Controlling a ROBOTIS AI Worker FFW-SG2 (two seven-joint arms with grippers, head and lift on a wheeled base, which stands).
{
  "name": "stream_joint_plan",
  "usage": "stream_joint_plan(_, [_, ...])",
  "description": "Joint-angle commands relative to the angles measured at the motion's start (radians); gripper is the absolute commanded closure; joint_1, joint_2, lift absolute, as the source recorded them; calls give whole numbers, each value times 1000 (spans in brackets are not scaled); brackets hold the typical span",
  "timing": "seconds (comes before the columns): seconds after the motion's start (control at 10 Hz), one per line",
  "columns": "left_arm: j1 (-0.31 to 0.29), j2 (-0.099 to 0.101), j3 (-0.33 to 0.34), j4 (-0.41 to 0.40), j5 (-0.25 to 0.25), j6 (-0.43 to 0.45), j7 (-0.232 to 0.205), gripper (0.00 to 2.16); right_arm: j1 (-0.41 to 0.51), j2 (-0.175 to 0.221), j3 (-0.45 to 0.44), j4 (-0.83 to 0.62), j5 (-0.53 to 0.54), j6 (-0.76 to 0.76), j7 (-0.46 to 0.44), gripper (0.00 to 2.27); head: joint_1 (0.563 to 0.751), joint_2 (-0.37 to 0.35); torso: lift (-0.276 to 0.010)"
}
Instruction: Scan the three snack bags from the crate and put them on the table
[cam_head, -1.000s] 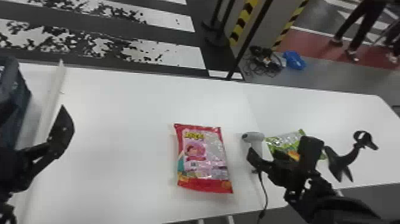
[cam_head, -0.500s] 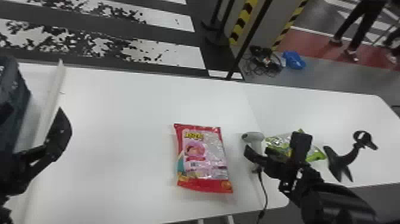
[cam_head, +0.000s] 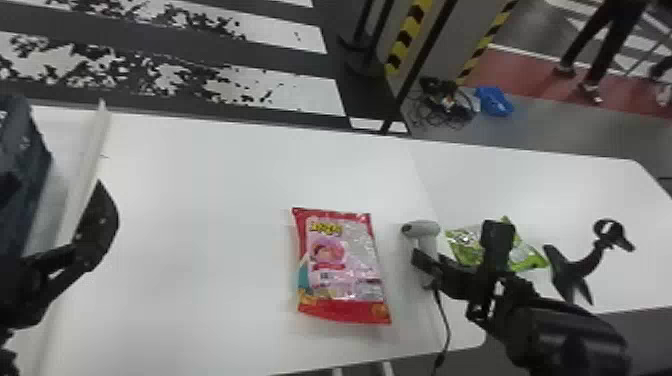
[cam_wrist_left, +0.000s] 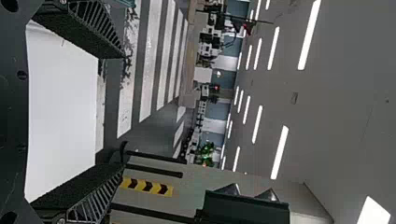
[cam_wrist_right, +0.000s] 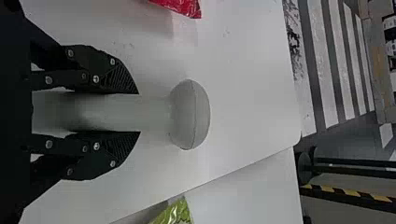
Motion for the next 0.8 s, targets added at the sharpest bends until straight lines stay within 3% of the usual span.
stream_joint_plan(0.0, [3, -3, 0, -1, 2, 0, 0, 29, 17, 4, -9, -14, -3, -23, -2, 2240, 695, -350, -94])
stream_joint_plan(0.1, [9, -3, 2, -4, 2, -3, 0, 29, 46, 16, -28, -57, -13, -29, -7, 2240, 695, -350, -94])
stream_joint_plan(0.3, [14, -3, -3, -3, 3, -6, 0, 29, 198, 74, -106, -338, -73, 79, -22, 2240, 695, -350, -94])
stream_joint_plan(0.5, [11, -3, -18, -3, 3, -6, 0, 29, 319, 169, -187, -608, -168, 281, -22, 2240, 695, -350, -94])
stream_joint_plan(0.7, [34, -3, -17, -1, 2, -43, 15, 29, 359, 222, -175, -764, -237, 431, -20, 2240, 695, -330, -94])
